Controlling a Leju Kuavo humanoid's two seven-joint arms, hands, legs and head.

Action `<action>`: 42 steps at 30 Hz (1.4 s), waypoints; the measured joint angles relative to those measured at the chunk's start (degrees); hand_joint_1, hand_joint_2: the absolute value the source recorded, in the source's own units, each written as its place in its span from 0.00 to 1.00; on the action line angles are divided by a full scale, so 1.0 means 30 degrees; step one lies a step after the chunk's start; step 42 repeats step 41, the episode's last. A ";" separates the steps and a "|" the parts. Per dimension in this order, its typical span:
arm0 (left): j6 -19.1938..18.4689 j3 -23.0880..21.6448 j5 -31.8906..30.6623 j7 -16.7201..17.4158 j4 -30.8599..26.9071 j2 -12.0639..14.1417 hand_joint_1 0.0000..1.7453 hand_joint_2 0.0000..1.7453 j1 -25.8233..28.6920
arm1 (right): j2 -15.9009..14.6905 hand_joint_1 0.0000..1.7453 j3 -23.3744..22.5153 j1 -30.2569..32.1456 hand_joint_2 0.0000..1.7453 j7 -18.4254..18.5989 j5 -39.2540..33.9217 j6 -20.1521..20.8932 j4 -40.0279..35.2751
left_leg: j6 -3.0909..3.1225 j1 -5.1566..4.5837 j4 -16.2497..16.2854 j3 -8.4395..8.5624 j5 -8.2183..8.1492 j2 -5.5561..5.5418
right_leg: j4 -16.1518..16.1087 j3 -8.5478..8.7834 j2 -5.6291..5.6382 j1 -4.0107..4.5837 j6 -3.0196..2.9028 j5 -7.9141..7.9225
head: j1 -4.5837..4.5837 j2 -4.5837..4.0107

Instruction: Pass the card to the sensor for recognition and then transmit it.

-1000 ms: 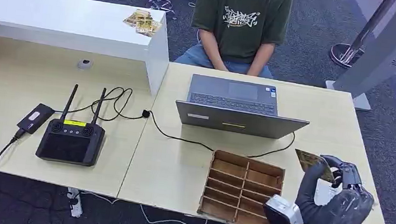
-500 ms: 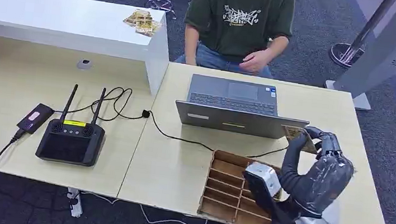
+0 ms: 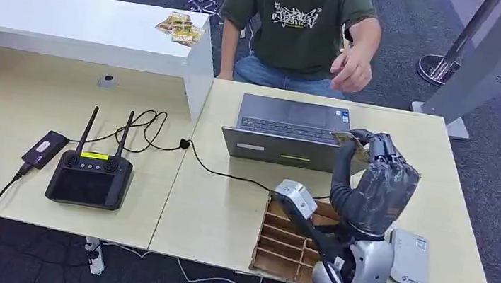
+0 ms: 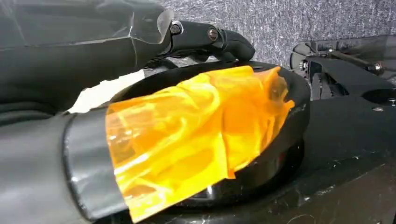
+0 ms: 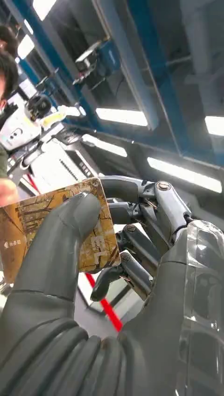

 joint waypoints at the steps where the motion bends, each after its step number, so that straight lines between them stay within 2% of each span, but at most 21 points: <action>1: 0.0000 -0.0087 -0.0015 0.0058 0.0000 0.0007 0.00 0.00 -0.0026 | -0.0073 1.00 0.0182 -0.0480 1.00 0.0204 0.0153 0.0095 0.0343 | 0.0000 0.0000 0.0000 0.0001 0.0001 -0.0002 | 0.0000 0.0000 -0.0001 0.0000 -0.0013 0.0012 | -0.0007 0.0000; 10: 0.0102 -0.0699 -0.0160 0.0204 -0.0007 -0.0037 0.00 0.00 -0.0112 | -0.1239 1.00 0.0662 -0.2936 1.00 0.0669 0.0291 0.0255 0.3125 | 0.0000 -0.0004 0.0003 -0.0005 0.0001 -0.0013 | -0.0002 -0.0001 -0.0004 -0.0003 -0.0006 0.0021 | 0.0000 0.0000; 13: 0.0109 -0.0910 -0.0291 0.0306 -0.0007 -0.0072 0.00 0.00 -0.0152 | -0.1399 1.00 0.0880 -0.4008 1.00 0.0887 0.0560 0.0749 0.4106 | -0.0001 -0.0004 0.0003 -0.0003 0.0002 -0.0012 | -0.0002 -0.0005 0.0000 -0.0003 -0.0006 0.0022 | -0.0007 0.0000; 18: 0.0102 -0.1195 -0.0510 0.0444 0.0000 -0.0073 0.00 0.00 -0.0255 | -0.1457 1.00 0.1158 -0.5452 1.00 0.1158 0.0969 0.1363 0.5384 | -0.0014 -0.0001 0.0002 -0.0002 0.0018 -0.0029 | 0.0004 -0.0005 -0.0009 0.0000 -0.0008 0.0023 | -0.0007 0.0000; 26: 0.0095 -0.1391 -0.0743 0.0474 0.0000 -0.0073 0.00 0.00 -0.0324 | -0.1479 1.00 0.1471 -0.6584 1.00 0.1624 0.1297 0.1880 0.6717 | -0.0013 -0.0003 0.0002 -0.0012 0.0017 -0.0020 | 0.0004 -0.0010 -0.0003 -0.0003 -0.0007 0.0024 | -0.0007 0.0000; 42: 0.0066 -0.2302 -0.1712 0.1224 -0.0007 -0.0146 0.00 0.00 -0.0685 | -0.1435 1.00 0.3133 -1.1231 1.00 0.3788 0.2229 0.2207 1.3304 | -0.0012 -0.0003 0.0002 -0.0012 0.0048 -0.0029 | 0.0006 -0.0008 -0.0010 -0.0002 -0.0005 0.0053 | 0.0000 0.0000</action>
